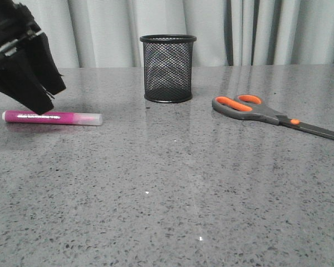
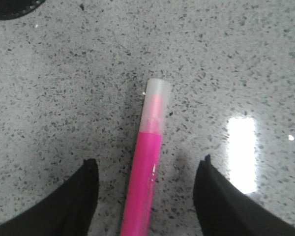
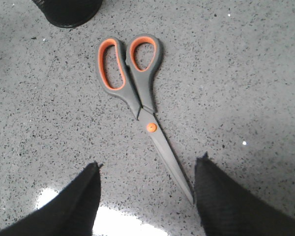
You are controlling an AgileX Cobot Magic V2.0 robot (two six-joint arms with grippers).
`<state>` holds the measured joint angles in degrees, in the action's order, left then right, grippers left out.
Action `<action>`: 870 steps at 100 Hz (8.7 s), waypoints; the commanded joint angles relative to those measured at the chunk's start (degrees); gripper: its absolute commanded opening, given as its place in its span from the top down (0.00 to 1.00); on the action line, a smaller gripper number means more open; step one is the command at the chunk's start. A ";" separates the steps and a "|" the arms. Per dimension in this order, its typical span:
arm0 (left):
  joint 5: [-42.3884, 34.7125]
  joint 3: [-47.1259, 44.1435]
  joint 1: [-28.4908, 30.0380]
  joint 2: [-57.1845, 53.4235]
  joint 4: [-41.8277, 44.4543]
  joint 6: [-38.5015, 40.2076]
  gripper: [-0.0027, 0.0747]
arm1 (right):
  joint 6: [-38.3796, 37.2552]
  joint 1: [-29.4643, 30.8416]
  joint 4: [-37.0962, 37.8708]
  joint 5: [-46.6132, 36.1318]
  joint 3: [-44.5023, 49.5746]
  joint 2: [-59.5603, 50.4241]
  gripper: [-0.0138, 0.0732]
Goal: Put pen and scissors into bin
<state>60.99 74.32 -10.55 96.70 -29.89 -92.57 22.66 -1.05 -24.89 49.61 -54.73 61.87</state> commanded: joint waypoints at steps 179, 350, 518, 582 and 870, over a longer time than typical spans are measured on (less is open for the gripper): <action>-17.57 16.34 -9.18 13.05 -71.14 -11.76 0.99 | 0.70 -0.07 -0.72 -1.73 -2.08 -0.74 0.40; -36.17 -22.30 13.27 -36.45 -39.88 16.91 0.99 | 7.31 -5.89 0.32 -6.72 -3.22 3.58 0.40; -35.74 -29.99 16.85 -44.40 -42.77 16.91 0.99 | 3.23 -17.16 21.75 7.05 -26.62 36.43 0.40; -35.74 -29.99 16.85 -44.40 -42.77 16.91 0.99 | 3.11 -17.16 21.75 7.93 -26.62 37.74 0.41; -35.74 -29.99 16.85 -44.40 -44.90 16.91 0.99 | 3.22 -29.01 0.47 -71.22 -20.41 38.82 0.55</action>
<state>25.95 42.90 6.18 53.03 -72.31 -76.07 25.67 -30.05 -24.94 -17.16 -73.67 104.30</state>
